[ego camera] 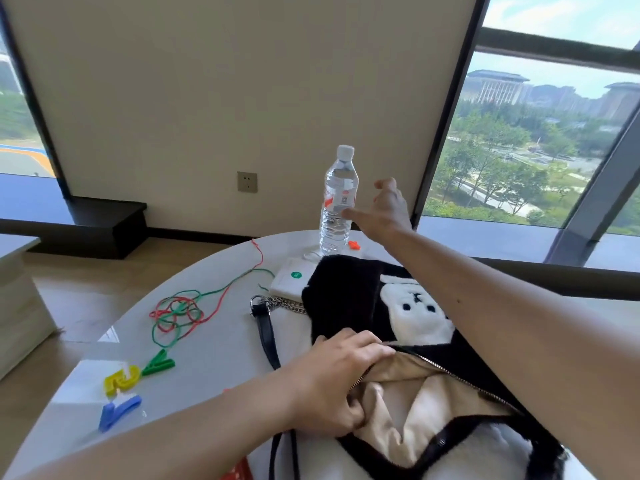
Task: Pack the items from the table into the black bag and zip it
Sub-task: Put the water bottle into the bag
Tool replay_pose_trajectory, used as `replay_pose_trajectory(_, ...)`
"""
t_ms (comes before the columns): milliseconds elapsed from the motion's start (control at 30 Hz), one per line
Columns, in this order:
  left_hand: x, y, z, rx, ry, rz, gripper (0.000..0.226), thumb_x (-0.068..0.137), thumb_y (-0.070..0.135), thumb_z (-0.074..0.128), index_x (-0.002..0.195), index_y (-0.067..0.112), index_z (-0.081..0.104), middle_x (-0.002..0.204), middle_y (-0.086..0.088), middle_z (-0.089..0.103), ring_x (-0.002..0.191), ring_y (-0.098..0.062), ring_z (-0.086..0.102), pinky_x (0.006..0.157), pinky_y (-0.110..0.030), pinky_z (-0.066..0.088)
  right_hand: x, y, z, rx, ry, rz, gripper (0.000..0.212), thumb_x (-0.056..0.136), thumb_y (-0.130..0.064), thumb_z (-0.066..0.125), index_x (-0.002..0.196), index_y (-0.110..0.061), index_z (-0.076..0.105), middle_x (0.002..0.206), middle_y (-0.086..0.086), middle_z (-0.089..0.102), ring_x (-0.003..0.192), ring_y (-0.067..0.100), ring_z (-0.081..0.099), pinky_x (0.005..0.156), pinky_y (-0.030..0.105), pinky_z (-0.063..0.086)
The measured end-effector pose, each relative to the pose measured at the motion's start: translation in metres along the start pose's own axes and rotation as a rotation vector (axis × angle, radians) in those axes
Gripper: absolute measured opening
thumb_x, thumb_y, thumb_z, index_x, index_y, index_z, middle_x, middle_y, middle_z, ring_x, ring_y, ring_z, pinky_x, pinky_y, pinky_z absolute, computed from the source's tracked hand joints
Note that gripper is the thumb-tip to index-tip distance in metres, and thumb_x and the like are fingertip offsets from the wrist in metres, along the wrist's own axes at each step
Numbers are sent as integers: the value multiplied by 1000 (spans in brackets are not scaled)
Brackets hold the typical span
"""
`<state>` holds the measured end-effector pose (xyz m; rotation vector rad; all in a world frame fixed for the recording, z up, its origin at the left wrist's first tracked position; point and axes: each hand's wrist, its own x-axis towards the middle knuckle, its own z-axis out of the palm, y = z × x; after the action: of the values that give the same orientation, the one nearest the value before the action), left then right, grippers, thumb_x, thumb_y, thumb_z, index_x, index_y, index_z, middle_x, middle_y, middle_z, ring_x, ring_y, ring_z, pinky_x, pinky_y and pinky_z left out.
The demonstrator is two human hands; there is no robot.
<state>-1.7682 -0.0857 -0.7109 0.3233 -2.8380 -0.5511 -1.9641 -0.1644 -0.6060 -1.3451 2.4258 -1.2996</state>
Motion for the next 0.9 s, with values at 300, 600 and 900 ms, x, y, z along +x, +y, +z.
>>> replay_pose_trajectory(300,1,2,-2,-12,-34,-29,67,83,19,60,146,25,38,143,10,40,126,-18,36,103,-48,35,51,-2,57,66,16,134,96,66,-57,85,135,-14,35,136,7,52,130,26,49,102,42,46)
replay_pose_trajectory(600,-2,4,-4,-38,-52,-47,65,82,17,57,145,19,41,146,5,42,124,-22,37,103,-51,36,55,-7,65,66,161,206,66,71,-39,87,118,-15,49,104,-1,53,110,29,61,80,38,45)
replay_pose_trajectory(900,0,1,-1,-44,-62,-66,72,75,14,57,145,22,42,141,10,44,122,-16,40,104,-44,41,-2,-35,-13,166,172,-88,62,64,-43,88,111,-17,56,108,0,66,104,22,64,92,44,54)
